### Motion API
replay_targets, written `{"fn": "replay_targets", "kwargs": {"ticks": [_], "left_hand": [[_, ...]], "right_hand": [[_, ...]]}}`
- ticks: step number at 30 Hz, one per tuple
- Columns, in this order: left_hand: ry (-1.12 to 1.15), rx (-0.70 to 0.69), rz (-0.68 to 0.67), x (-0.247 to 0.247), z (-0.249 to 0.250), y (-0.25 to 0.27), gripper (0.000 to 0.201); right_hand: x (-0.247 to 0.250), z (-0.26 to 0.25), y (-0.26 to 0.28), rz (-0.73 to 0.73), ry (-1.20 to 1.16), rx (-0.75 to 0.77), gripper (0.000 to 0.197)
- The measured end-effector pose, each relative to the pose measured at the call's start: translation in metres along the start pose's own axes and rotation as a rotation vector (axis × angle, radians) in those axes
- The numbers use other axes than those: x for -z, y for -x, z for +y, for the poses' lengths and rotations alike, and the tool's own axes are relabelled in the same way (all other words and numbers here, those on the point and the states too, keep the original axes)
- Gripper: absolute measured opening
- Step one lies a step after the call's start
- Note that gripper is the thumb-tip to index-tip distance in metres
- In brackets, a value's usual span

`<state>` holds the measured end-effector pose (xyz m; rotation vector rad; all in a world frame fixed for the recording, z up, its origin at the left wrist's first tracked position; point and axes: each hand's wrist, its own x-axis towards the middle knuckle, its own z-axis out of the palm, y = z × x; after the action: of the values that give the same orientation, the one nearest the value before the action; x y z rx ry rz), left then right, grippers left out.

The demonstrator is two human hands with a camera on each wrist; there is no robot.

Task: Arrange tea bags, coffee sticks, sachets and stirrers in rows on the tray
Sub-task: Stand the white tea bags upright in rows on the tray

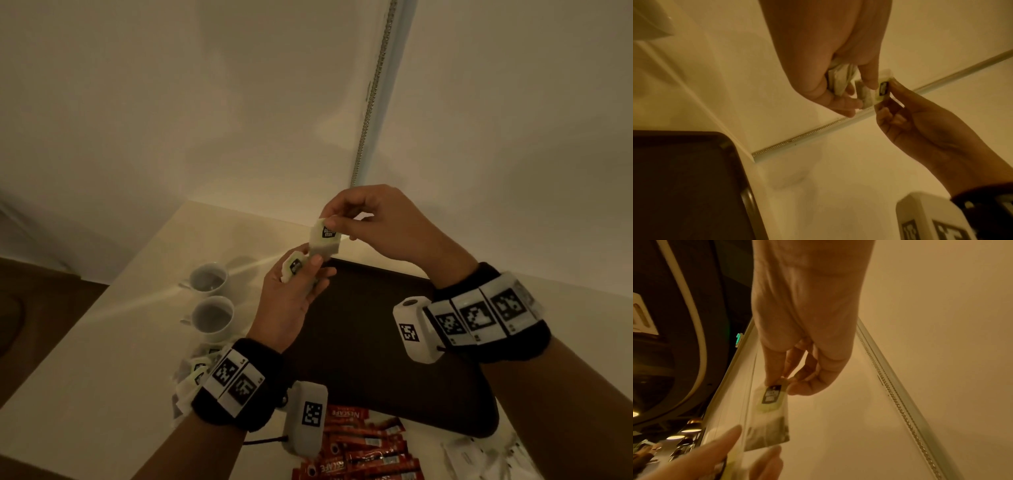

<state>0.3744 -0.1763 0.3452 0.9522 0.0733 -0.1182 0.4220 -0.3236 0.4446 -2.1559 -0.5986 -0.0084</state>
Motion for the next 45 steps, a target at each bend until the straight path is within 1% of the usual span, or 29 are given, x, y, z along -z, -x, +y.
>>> {"fn": "replay_targets", "kwargs": {"ticks": [3, 5, 8, 10, 12, 15, 17, 21, 23, 26, 33, 40, 42, 43, 44, 45], "left_hand": [[0.066, 0.047, 0.125, 0.021, 0.002, -0.007, 0.020], [0.070, 0.088, 0.167, 0.036, 0.007, -0.014, 0.024], [0.068, 0.128, 0.170, 0.048, 0.017, -0.027, 0.026], [0.119, 0.142, 0.179, 0.051, 0.024, -0.036, 0.028], [0.178, 0.156, 0.182, 0.052, 0.030, -0.044, 0.034], [0.259, 0.178, 0.186, 0.053, 0.037, -0.051, 0.043], [0.316, 0.181, 0.186, 0.055, 0.040, -0.053, 0.049], [0.364, 0.186, 0.196, 0.063, 0.040, -0.056, 0.059], [0.369, 0.200, 0.208, 0.067, 0.038, -0.056, 0.060], [0.358, 0.217, 0.229, 0.072, 0.035, -0.057, 0.060], [0.361, 0.263, 0.231, 0.076, 0.026, -0.058, 0.063], [0.308, 0.304, 0.229, 0.076, 0.018, -0.060, 0.064], [0.291, 0.335, 0.222, 0.077, 0.015, -0.061, 0.067], [0.283, 0.355, 0.216, 0.077, 0.014, -0.061, 0.069], [0.276, 0.375, 0.210, 0.077, 0.014, -0.062, 0.070], [0.274, 0.394, 0.208, 0.076, 0.013, -0.063, 0.072]], "right_hand": [[-0.005, 0.024, -0.006, 0.039, 0.005, -0.054, 0.009], [-0.015, 0.053, -0.012, 0.028, 0.008, -0.149, 0.011], [-0.042, 0.103, -0.021, -0.038, 0.070, -0.299, 0.015], [-0.063, 0.133, -0.029, -0.096, 0.098, -0.390, 0.017], [-0.084, 0.158, -0.036, -0.152, 0.106, -0.470, 0.017], [-0.105, 0.188, -0.045, -0.213, 0.143, -0.496, 0.015], [-0.114, 0.203, -0.050, -0.180, 0.162, -0.501, 0.015], [-0.123, 0.224, -0.064, -0.032, 0.155, -0.533, 0.013], [-0.124, 0.232, -0.071, 0.034, 0.147, -0.543, 0.012], [-0.125, 0.240, -0.078, 0.077, 0.164, -0.552, 0.011], [-0.130, 0.256, -0.088, 0.085, 0.199, -0.570, 0.011], [-0.128, 0.258, -0.090, 0.124, 0.185, -0.604, 0.014], [-0.122, 0.245, -0.092, 0.185, 0.149, -0.572, 0.016], [-0.118, 0.231, -0.095, 0.216, 0.098, -0.528, 0.016], [-0.113, 0.213, -0.097, 0.218, 0.034, -0.463, 0.017], [-0.107, 0.192, -0.099, 0.179, -0.022, -0.381, 0.017]]}}
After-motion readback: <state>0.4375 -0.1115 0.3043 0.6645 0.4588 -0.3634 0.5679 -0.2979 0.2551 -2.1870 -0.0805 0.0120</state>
